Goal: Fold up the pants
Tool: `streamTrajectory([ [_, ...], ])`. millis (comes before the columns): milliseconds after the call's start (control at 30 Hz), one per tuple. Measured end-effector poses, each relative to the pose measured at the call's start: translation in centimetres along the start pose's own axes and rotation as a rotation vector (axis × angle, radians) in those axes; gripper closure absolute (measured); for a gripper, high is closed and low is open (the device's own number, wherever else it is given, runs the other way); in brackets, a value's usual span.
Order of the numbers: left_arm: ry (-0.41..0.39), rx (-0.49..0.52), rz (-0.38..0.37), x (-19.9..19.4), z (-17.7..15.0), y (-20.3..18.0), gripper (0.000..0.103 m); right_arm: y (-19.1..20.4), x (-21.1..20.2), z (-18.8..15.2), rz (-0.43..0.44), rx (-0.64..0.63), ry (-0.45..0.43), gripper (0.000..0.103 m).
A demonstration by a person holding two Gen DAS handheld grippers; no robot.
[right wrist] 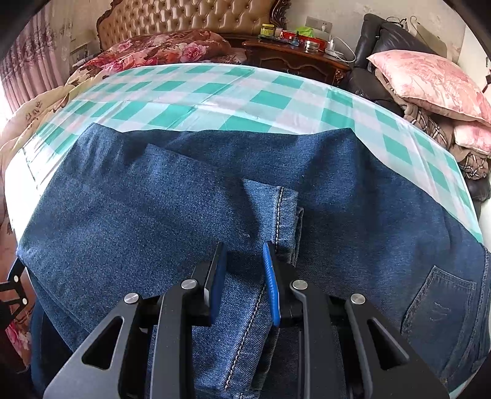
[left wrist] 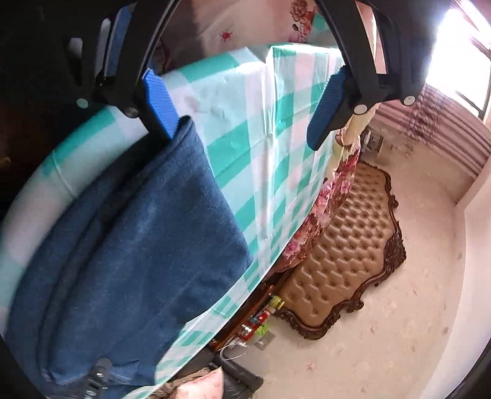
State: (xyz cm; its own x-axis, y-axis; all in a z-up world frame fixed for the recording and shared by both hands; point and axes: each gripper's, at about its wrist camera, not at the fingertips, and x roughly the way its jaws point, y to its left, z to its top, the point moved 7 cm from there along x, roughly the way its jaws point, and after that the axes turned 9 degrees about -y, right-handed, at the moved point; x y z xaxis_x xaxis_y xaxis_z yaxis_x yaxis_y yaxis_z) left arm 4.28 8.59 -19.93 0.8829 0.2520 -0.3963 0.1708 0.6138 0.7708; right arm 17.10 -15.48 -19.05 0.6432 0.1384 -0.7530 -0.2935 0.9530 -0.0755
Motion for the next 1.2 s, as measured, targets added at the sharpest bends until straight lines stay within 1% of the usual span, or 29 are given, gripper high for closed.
streamTrajectory([
  [67,0.002,-0.023,-0.035,-1.4,-0.4,0.4,0.022,0.0,0.0,0.0,0.001,0.0,0.0,0.081],
  [133,0.05,-0.092,-0.051,-2.1,-1.8,1.7,0.022,0.0,0.1,0.1,-0.001,0.004,0.001,0.081],
  [200,0.067,-0.232,-0.084,-2.6,-2.2,4.3,0.022,0.0,0.1,0.1,-0.003,0.008,0.002,0.081],
  [267,0.056,-0.357,-0.114,-1.8,-1.1,6.8,0.032,0.1,0.1,0.0,-0.008,0.007,-0.002,0.081],
  [300,0.031,-0.445,-0.156,-0.5,0.4,8.3,0.035,0.1,0.0,0.0,-0.01,0.004,-0.003,0.081],
  [333,0.019,-0.496,-0.186,0.6,1.5,8.9,0.041,0.1,0.1,0.0,-0.011,0.004,-0.003,0.081],
  [367,-0.002,-0.557,-0.238,2.1,3.0,9.4,0.051,0.1,0.1,0.0,-0.011,0.005,-0.001,0.081],
  [400,-0.037,-0.648,-0.336,4.4,5.0,9.6,0.057,0.1,0.1,0.0,-0.011,0.007,0.001,0.081],
  [433,-0.046,-0.688,-0.386,6.0,6.1,9.4,0.065,0.1,0.1,0.0,-0.011,0.007,0.002,0.081],
  [467,-0.038,-0.714,-0.429,8.2,7.2,8.9,0.076,0.1,0.1,0.0,-0.01,0.006,0.002,0.081],
  [500,-0.019,-0.721,-0.466,10.3,7.7,8.4,0.08,0.1,0.1,0.0,-0.008,0.007,0.001,0.081],
  [533,0.017,-0.725,-0.533,13.2,8.2,7.3,0.084,0.1,0.1,0.0,-0.005,0.01,0.001,0.081],
  [567,0.046,-0.715,-0.552,14.7,8.2,6.6,0.084,0.0,0.1,0.0,-0.003,0.011,0.001,0.081],
  [600,0.087,-0.685,-0.53,16.3,7.8,5.9,0.084,0.0,0.1,0.0,-0.001,0.012,0.0,0.081],
  [633,0.135,-0.661,-0.48,18.0,6.9,5.7,0.084,0.0,0.1,0.0,-0.001,0.011,0.0,0.081],
  [700,0.187,-0.712,-0.414,19.3,5.6,6.7,0.085,0.0,0.1,0.0,-0.002,0.012,-0.001,0.081],
  [733,0.171,-0.776,-0.421,18.8,5.3,7.6,0.085,0.0,0.1,0.0,0.0,0.014,-0.002,0.081],
  [767,0.13,-0.824,-0.46,17.8,5.7,8.0,0.085,0.0,0.1,0.0,0.001,0.016,-0.004,0.081],
  [833,0.056,-0.826,-0.508,15.1,6.9,7.9,0.085,0.0,0.0,0.0,-0.002,0.016,-0.008,0.081],
  [867,0.038,-0.819,-0.532,14.2,7.3,7.6,0.085,0.1,0.0,0.0,-0.005,0.013,-0.009,0.08],
  [900,0.021,-0.815,-0.598,13.0,7.9,6.4,0.085,0.1,0.0,0.0,-0.009,0.01,-0.009,0.08],
  [933,0.017,-0.807,-0.635,12.8,8.4,5.5,0.082,0.1,0.0,0.0,-0.009,0.01,-0.008,0.08],
  [967,0.03,-0.785,-0.64,12.6,8.4,4.7,0.081,0.1,0.0,0.0,-0.008,0.011,-0.006,0.08],
  [1000,0.073,-0.751,-0.6,13.0,7.9,4.0,0.081,0.1,0.0,0.1,-0.004,0.013,-0.003,0.08],
  [1033,0.147,-0.74,-0.489,14.4,6.4,4.0,0.081,0.1,0.0,0.1,-0.001,0.014,0.0,0.08],
  [1100,0.22,-0.832,-0.384,15.0,4.3,5.6,0.056,0.1,0.0,0.1,-0.001,0.015,0.005,0.08],
  [1133,0.241,-0.877,-0.327,14.7,3.3,6.9,0.058,0.1,0.0,0.1,-0.002,0.013,0.006,0.08],
  [1167,0.237,-0.891,-0.298,14.0,2.8,7.8,0.058,0.1,0.0,0.1,-0.003,0.013,0.006,0.08],
  [1200,0.213,-0.915,-0.3,12.9,2.4,8.6,0.058,0.1,0.0,0.1,-0.003,0.014,0.006,0.079],
])
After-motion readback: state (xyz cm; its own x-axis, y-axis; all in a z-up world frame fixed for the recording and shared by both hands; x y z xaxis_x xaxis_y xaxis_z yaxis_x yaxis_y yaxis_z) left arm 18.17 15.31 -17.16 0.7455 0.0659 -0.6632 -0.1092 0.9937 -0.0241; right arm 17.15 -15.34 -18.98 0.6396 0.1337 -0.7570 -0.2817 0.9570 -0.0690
